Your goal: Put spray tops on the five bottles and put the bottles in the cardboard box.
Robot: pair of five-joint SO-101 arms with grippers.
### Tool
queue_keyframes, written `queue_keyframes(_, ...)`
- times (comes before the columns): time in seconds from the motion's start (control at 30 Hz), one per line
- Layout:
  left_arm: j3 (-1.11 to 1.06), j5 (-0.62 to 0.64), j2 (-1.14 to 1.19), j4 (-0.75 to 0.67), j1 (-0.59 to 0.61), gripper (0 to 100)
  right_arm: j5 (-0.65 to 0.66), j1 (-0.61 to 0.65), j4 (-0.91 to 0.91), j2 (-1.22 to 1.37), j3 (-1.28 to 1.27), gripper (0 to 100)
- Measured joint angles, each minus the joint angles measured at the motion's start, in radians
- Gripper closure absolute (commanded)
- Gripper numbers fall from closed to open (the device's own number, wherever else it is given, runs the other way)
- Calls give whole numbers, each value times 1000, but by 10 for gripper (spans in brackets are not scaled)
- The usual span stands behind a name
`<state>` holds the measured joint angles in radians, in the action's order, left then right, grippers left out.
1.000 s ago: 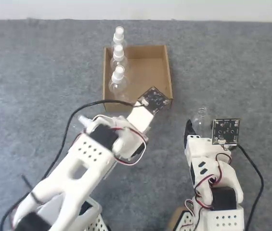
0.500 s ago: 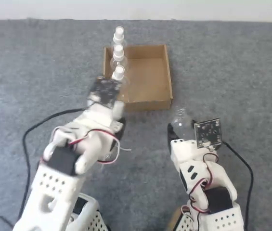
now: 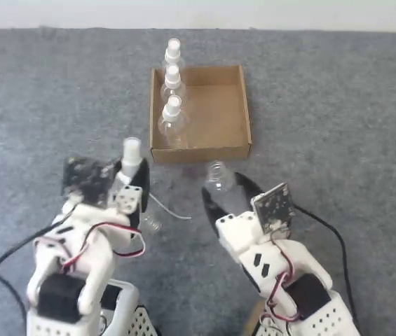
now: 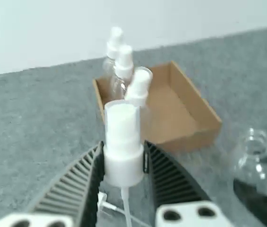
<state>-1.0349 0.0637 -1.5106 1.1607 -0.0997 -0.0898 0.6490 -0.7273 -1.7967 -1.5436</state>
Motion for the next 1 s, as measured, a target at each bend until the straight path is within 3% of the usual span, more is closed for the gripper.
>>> queue_keyframes(0.47, -68, 141, -187, -63, 245, 989, 0, 175, 235, 0, 0, 898)
queue_keyframes(1.0, -68, 238, -187, -203, 262, 989, 0, 216, 252, 0, -117, 898)
